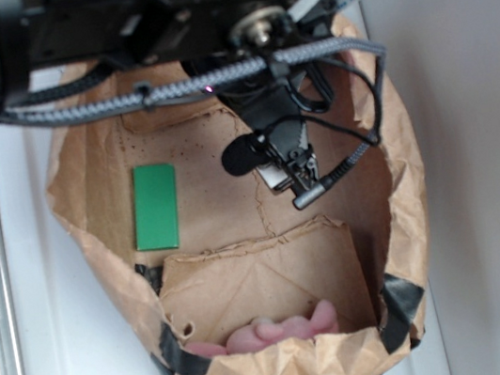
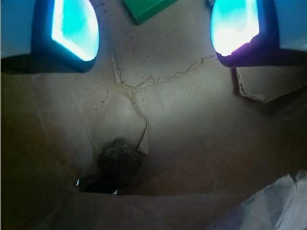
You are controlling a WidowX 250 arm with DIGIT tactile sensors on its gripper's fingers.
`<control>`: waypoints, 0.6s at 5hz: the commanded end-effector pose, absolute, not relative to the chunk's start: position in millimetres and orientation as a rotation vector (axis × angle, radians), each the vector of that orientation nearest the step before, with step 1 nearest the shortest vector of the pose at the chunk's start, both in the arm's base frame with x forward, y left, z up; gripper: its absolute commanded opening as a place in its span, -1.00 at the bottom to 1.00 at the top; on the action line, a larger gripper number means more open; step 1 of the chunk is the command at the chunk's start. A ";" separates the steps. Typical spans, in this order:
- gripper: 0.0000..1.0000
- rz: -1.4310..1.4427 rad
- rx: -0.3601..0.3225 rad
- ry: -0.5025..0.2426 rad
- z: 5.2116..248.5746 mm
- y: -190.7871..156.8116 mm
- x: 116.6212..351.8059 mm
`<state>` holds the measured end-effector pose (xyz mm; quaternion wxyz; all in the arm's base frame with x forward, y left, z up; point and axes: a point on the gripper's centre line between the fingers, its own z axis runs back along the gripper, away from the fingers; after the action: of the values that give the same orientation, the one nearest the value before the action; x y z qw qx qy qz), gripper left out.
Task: Grab the rock.
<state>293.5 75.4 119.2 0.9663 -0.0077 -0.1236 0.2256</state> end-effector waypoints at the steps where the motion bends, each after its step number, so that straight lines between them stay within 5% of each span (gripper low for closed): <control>1: 1.00 0.475 -0.011 -0.315 139.5 87.8 298.7; 3: 1.00 0.523 -0.033 -0.349 117.1 97.4 306.6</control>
<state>305.2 85.6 104.7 0.9561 -0.0180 -0.1533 0.2491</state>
